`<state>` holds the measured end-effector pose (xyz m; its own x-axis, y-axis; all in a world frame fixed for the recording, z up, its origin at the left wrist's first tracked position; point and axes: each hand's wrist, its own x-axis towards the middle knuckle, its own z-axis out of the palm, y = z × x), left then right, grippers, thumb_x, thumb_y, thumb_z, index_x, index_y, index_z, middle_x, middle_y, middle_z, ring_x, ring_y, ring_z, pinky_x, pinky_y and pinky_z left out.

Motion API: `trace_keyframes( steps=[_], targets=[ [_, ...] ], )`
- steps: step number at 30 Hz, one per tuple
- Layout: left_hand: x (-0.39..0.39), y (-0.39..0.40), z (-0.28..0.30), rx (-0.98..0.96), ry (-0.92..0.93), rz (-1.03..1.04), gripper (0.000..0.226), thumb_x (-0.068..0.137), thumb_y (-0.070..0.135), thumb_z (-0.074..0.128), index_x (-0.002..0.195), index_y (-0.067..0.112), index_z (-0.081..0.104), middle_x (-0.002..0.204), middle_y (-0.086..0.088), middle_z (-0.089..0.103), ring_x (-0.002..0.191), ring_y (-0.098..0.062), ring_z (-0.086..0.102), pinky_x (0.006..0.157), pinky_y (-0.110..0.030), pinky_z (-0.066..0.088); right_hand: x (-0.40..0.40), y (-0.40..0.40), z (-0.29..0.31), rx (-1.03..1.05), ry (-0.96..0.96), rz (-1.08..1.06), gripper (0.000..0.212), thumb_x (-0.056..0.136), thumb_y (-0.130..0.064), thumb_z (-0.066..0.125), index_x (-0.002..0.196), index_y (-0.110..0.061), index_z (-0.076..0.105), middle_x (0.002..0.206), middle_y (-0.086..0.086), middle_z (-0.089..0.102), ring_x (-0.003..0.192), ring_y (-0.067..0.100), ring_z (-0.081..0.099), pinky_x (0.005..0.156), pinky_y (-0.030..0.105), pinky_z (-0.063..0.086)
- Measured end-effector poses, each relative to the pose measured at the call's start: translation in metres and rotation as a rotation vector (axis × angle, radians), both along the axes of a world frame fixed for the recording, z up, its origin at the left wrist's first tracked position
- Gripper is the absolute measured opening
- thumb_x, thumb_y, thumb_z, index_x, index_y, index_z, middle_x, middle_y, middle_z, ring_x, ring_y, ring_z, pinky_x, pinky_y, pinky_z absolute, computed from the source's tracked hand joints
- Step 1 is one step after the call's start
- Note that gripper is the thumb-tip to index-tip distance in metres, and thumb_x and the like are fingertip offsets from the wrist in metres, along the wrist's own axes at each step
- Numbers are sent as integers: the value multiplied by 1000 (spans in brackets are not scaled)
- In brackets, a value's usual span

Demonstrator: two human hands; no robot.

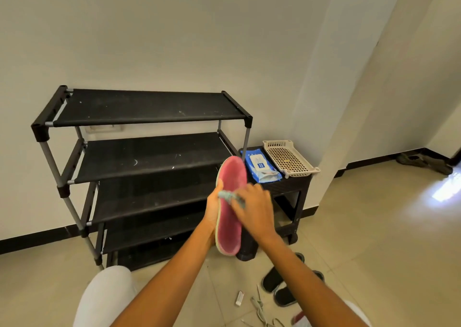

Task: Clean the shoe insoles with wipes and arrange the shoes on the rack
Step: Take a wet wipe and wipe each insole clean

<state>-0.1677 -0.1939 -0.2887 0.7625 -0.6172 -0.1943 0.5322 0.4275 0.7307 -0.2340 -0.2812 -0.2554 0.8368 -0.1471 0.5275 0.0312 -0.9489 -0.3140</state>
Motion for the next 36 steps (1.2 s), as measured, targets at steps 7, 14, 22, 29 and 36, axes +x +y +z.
trace_keyframes(
  steps=[7, 14, 22, 29, 36],
  targets=[
    [5, 3, 12, -87, 74, 27, 59, 93, 52, 36, 112, 1, 59, 92, -17, 69, 84, -27, 69, 83, -38, 54, -8, 14, -3, 180, -44, 138, 15, 85, -30, 61, 85, -18, 69, 84, -5, 64, 80, 6, 52, 76, 24, 45],
    [-18, -9, 13, -41, -6, 13, 42, 103, 32, 26, 97, 10, 62, 70, -6, 71, 62, -15, 70, 57, -25, 58, 12, -11, 13, 5, -14, -75, 15, 89, -33, 59, 94, -23, 69, 91, -5, 66, 89, 15, 53, 73, 29, 40],
    [-2, 8, 18, -60, 1, 55, 59, 95, 54, 34, 108, 3, 61, 90, -17, 67, 84, -26, 68, 80, -38, 56, -5, 6, 9, 255, 63, 183, 13, 86, -30, 64, 90, -19, 70, 86, -11, 62, 81, 2, 51, 70, 15, 42],
    [-18, 0, 31, -167, 96, -38, 40, 95, 33, 42, 114, 4, 60, 90, -16, 69, 74, -26, 69, 64, -35, 59, 7, -20, 41, 441, -88, 31, 11, 89, -26, 61, 96, -18, 60, 92, -8, 55, 85, 7, 56, 71, 22, 50],
    [-6, -1, 33, -97, 90, -70, 64, 94, 60, 31, 106, 6, 62, 92, -14, 68, 81, -25, 68, 72, -33, 57, 16, -7, 21, 196, 55, 51, 19, 93, -19, 54, 107, -18, 67, 103, 0, 66, 93, 7, 55, 82, 20, 44]
  ],
)
